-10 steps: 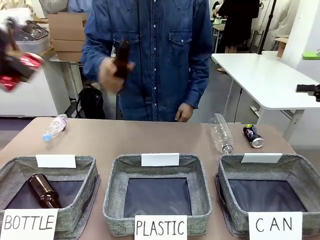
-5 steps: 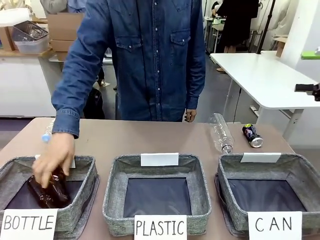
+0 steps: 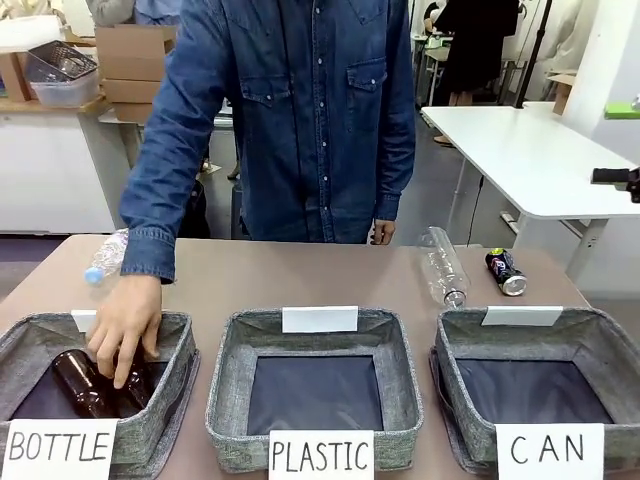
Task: Sort the can waste into the basket.
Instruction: Pick up the can waste from the table and place it in the right Fabric basket.
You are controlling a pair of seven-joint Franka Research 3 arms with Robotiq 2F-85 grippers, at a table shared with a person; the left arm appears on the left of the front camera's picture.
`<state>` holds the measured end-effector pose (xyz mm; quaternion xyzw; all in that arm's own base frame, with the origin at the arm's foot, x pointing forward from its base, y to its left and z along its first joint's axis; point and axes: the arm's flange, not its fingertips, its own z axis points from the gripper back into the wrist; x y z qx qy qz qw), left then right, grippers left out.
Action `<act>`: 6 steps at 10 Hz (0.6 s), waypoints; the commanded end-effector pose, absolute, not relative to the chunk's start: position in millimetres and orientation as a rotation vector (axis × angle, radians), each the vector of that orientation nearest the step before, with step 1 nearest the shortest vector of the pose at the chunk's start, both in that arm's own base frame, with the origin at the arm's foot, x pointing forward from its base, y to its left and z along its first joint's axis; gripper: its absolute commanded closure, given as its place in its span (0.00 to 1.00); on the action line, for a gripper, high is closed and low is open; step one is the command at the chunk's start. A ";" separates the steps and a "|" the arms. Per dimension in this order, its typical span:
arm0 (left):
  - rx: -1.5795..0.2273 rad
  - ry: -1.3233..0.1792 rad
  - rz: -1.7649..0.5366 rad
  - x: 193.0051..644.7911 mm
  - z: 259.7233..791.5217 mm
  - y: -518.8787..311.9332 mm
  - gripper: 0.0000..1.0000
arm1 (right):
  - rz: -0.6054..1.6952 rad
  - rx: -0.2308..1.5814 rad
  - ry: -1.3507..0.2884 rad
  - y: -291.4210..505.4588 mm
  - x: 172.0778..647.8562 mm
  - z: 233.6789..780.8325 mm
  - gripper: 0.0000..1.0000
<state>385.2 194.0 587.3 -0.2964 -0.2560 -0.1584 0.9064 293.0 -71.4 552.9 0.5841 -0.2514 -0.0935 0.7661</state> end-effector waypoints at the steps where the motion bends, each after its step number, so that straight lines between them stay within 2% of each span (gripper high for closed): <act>1: -0.575 -0.543 -0.198 366.5 590.0 232.3 1.00 | -0.182 1.287 -0.574 -70.3 296.4 551.9 0.00; 2: -0.595 -0.587 -0.170 350.6 591.0 240.8 1.00 | -0.182 1.287 -0.574 -70.3 296.4 551.9 0.00; 4: -0.569 -0.577 -0.239 348.6 583.7 209.7 1.00 | -0.182 1.287 -0.574 -70.3 296.4 551.9 0.00; 6: -0.606 -0.499 -0.447 361.8 582.3 141.1 1.00 | -0.182 1.287 -0.574 -70.3 296.4 551.9 0.00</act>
